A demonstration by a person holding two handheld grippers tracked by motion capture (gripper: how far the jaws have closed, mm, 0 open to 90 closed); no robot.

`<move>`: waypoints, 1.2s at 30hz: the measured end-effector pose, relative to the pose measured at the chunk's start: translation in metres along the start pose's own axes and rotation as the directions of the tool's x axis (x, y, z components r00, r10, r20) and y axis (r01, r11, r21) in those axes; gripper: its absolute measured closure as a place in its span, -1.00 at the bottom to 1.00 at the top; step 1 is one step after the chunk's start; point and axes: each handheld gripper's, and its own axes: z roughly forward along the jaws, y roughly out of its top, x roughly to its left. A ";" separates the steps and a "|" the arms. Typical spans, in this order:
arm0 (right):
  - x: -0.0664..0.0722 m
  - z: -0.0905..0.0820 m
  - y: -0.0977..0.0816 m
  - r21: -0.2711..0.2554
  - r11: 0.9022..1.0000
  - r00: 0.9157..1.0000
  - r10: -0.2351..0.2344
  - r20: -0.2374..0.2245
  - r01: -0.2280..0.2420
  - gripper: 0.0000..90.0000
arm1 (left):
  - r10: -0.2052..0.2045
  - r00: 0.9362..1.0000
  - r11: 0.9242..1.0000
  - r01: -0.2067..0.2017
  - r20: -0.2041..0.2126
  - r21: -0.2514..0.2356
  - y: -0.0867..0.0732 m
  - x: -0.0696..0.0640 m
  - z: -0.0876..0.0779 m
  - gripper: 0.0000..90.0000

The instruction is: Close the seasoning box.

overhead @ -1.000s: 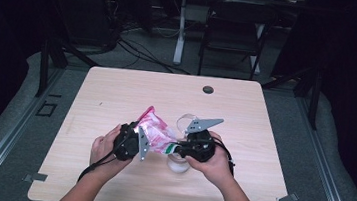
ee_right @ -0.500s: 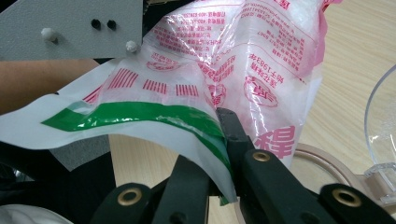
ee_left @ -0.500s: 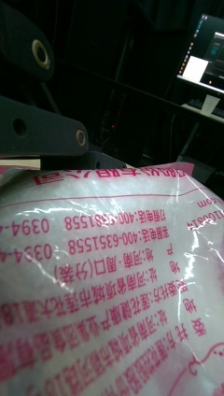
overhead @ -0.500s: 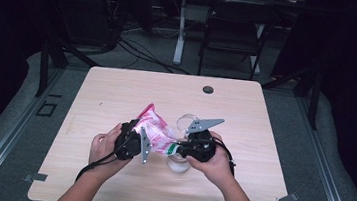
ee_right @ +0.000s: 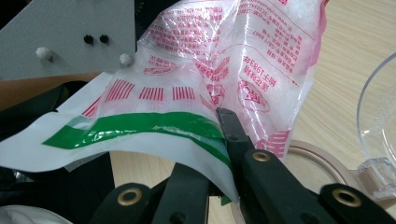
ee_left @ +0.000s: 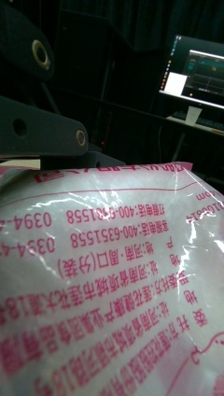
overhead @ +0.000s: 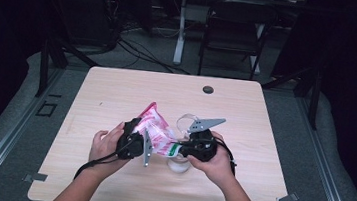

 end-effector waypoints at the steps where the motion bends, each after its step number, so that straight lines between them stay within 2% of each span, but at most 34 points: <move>1: 0.000 0.000 0.000 0.000 1.000 1.000 0.000 0.002 0.000 1.00 | 0.005 1.000 1.000 -0.005 -0.003 0.000 0.000 0.000 0.000 0.36; 14: -0.002 -0.001 -0.001 -0.006 1.000 1.000 0.006 0.003 -0.006 1.00 | 0.039 0.999 0.999 -0.039 -0.028 0.003 0.003 -0.001 -0.001 0.36; 18: -0.003 -0.001 -0.002 -0.005 1.000 1.000 0.009 0.001 -0.009 1.00 | 0.064 0.997 0.998 -0.064 -0.045 0.006 0.004 0.000 -0.002 0.36; 36: -0.007 -0.001 -0.005 0.000 1.000 1.000 0.016 0.016 -0.016 1.00 | 0.093 0.993 0.996 -0.092 -0.067 0.015 0.008 0.002 -0.003 0.37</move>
